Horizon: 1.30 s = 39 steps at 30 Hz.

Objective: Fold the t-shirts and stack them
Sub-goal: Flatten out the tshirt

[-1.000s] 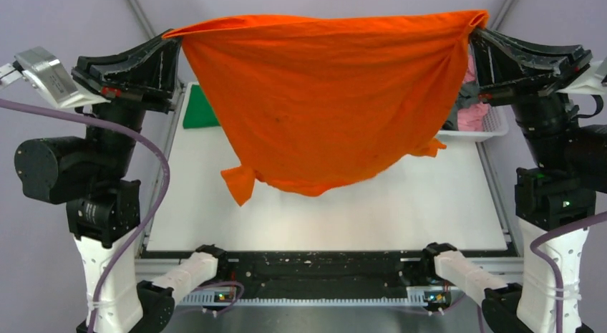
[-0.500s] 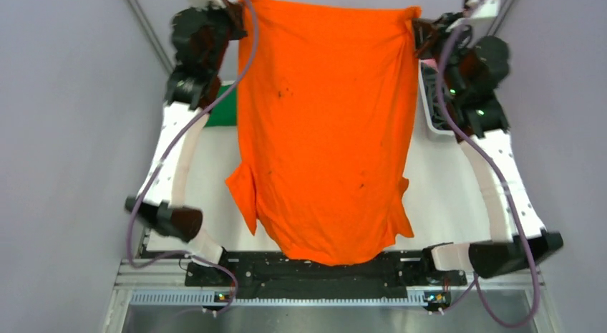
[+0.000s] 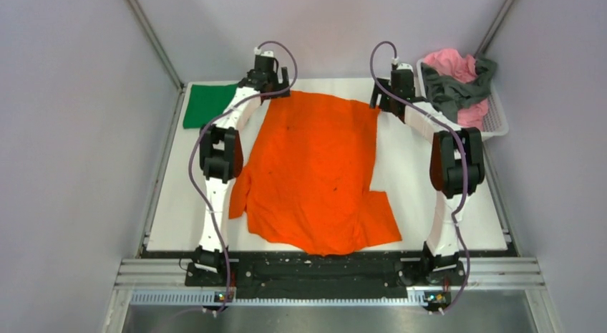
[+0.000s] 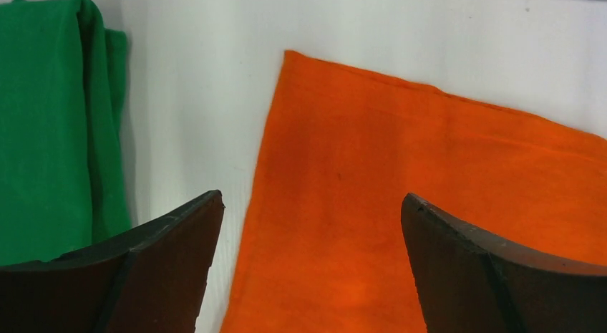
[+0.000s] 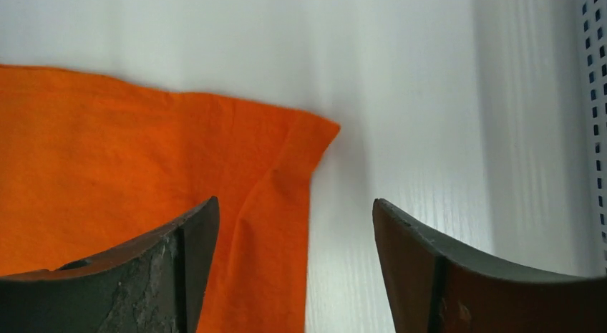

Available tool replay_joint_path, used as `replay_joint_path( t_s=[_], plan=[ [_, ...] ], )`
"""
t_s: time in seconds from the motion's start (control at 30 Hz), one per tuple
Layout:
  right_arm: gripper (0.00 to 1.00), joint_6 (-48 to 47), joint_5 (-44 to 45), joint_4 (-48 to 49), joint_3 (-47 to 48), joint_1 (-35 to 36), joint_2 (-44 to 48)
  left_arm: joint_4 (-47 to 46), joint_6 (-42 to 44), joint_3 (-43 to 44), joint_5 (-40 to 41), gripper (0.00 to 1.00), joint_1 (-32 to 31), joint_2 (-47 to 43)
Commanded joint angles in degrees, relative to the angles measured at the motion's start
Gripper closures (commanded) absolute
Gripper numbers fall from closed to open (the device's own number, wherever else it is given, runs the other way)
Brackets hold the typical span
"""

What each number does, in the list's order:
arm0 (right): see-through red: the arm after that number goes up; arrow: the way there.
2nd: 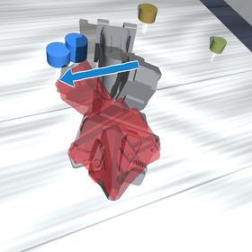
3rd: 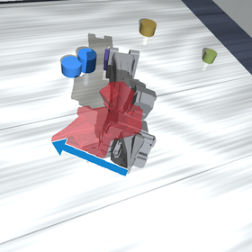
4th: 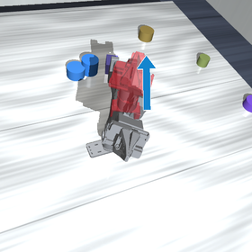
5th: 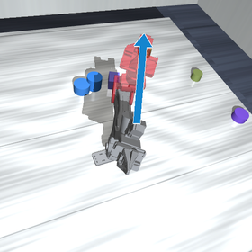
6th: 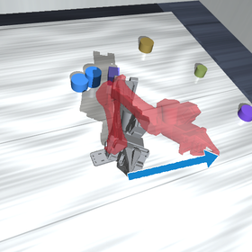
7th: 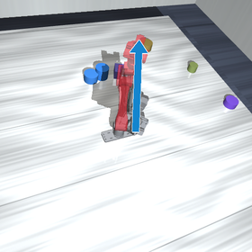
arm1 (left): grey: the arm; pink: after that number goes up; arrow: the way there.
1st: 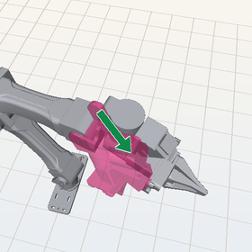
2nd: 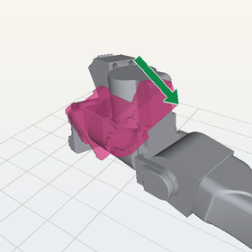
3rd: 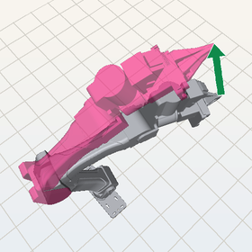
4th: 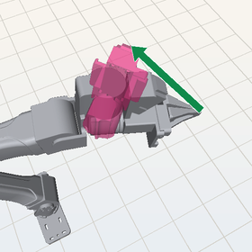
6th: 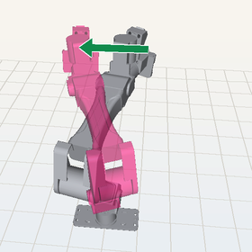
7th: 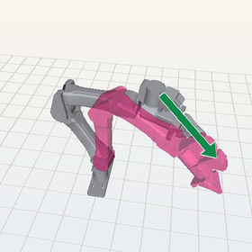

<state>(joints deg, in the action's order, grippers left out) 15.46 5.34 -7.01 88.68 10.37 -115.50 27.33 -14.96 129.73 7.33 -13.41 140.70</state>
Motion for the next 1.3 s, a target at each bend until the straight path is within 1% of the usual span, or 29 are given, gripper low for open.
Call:
replay_joint_path(
  t_s=[0.0, 0.1, 0.13, 0.23, 0.37, 0.43, 0.5, 0.53, 0.63, 0.7, 0.77, 0.83, 0.87, 0.93, 1.0, 1.07, 1.13, 1.17, 1.2, 1.27],
  plan=[
    [0.19, 0.3, -3.0, 3.7, 6.3, 0.1, 3.7, -6.1, -4.0, -3.2, -3.0, 0.01, -0.3, -13.5],
    [0.16, -0.6, -9.1, 5.9, 5.2, 1.7, 3.1, -3.5, -7.9, -10.6, -7.8, 0.01, -0.5, -18.4],
    [0.16, -1.3, -11.0, 6.0, 5.3, 2.4, 2.2, -2.9, -10.0, -14.3, -10.7, 0.01, -0.6, -20.4],
    [0.15, -1.8, -16.9, 4.7, 7.6, 4.4, -2.0, -3.3, -12.8, -27.9, -16.0, 0.01, -1.6, -28.4],
    [0.15, -0.7, -19.8, 3.8, 11.6, 6.3, -8.1, -3.7, -15.6, -46.7, -18.2, 0.01, -4.3, -38.1],
    [0.15, -1.2, -20.1, 2.8, 13.9, 7.1, -11.0, -4.6, -17.2, -54.0, -19.7, 0.01, -5.4, -42.0],
    [0.15, -1.4, -20.3, 1.3, 16.2, 7.6, -13.5, -5.2, -18.1, -58.8, -22.0, 0.01, -5.6, -44.0],
    [0.15, -1.2, -20.4, 0.9, 16.4, 7.7, -14.4, -5.2, -18.6, -60.3, -21.3, 0.01, -5.5, -44.1],
    [0.16, -0.2, -19.2, -0.7, 15.5, 7.7, -15.7, -4.8, -19.8, -61.2, -19.7, 0.01, -4.5, -41.1],
    [0.16, -0.5, -17.3, -2.5, 13.7, 7.7, -15.2, -2.2, -20.4, -57.8, -19.8, 0.01, -3.5, -36.4],
    [0.16, -0.9, -14.6, -2.9, 9.7, 7.6, -13.3, -0.4, -20.0, -54.7, -17.9, 0.01, -2.9, -31.8],
    [0.16, -0.8, -12.0, -2.9, 3.8, 7.6, -10.1, 0.2, -19.1, -50.9, -17.1, 0.01, -1.8, -27.3],
    [0.16, -0.1, -10.5, -2.8, 0.6, 7.5, -8.3, 0.9, -19.0, -47.3, -17.1, 0.01, -1.0, -24.7],
    [0.17, 2.3, -8.5, -2.6, -7.0, 7.4, -3.9, 3.7, -18.7, -37.4, -18.4, 0.01, -0.2, -17.5],
    [0.18, 4.4, -9.8, -1.6, -15.5, 7.4, 1.7, 5.1, -17.0, -26.2, -20.1, 0.01, -0.2, -10.2],
    [0.19, 6.6, -11.7, -0.5, -24.6, 7.6, 8.2, 7.3, -16.0, -12.4, -25.2, 0.01, -0.3, -1.7],
    [0.20, 8.3, -13.0, -1.6, -32.9, 8.6, 15.1, 10.4, -16.8, 2.5, -29.8, 0.01, -0.8, 7.5],
    [0.20, 9.2, -14.0, -3.1, -36.6, 9.7, 18.3, 9.8, -17.3, 8.0, -31.3, 0.01, -1.6, 10.6],
    [0.20, 9.4, -15.8, -4.9, -40.2, 12.0, 21.1, 7.0, -18.2, 10.9, -32.7, 0.01, -2.6, 12.4],
    [0.20, 9.6, -19.5, -9.1, -43.4, 17.0, 26.7, -2.1, -20.5, 10.3, -35.6, 0.01, -4.7, 12.8]
  ],
)
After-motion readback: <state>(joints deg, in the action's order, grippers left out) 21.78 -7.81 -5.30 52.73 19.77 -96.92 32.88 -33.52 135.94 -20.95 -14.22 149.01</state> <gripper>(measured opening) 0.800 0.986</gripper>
